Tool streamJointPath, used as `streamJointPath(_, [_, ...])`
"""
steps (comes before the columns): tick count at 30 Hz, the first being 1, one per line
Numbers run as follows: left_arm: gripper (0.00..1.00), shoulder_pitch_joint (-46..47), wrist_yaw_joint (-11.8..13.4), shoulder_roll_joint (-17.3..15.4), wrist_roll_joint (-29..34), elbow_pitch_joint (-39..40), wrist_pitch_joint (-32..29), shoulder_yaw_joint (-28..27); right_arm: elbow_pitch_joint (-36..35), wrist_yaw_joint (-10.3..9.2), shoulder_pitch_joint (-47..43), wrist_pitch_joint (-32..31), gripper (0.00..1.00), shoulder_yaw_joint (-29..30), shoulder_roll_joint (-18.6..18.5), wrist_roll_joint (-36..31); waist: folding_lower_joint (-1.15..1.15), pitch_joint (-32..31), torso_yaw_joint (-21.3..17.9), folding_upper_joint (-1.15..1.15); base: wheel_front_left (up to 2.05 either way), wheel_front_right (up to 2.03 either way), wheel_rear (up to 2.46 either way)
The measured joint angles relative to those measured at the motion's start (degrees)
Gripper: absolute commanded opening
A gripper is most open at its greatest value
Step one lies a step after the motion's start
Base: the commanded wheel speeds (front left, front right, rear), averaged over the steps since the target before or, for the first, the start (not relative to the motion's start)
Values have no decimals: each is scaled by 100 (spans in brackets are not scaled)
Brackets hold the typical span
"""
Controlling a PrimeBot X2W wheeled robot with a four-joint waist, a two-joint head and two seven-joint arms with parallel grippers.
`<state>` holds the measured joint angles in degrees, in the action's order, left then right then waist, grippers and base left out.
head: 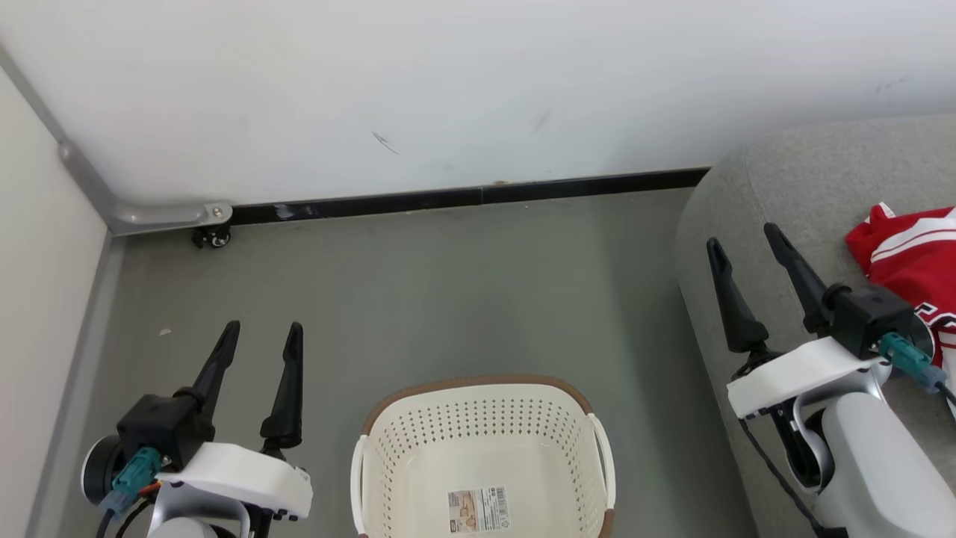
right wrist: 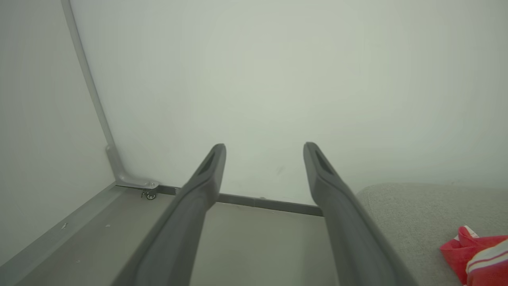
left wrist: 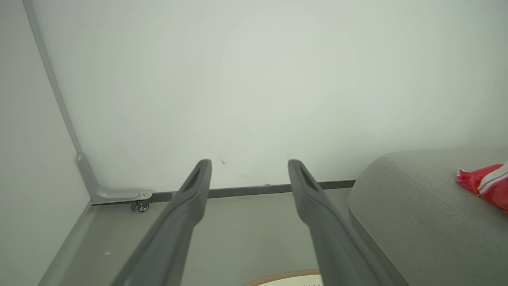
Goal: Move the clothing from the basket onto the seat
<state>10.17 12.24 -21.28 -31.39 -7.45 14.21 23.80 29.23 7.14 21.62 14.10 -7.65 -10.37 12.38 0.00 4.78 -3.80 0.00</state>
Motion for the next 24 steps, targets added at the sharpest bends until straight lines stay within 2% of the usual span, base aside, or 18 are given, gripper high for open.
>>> streamJointPath(6, [100, -225, 140, 122, 140, -36, 0, -129, -114, 0, -332, 1, 100, 177, 214, -259, 0, -226, 163, 0, 0, 0, 0])
streamJointPath(24, [100, -744, 247, 296, 409, -78, 1, -256, -315, 0, -1466, -31, 100, 531, 682, -636, 0, -690, 331, 0, 0, 0, 0])
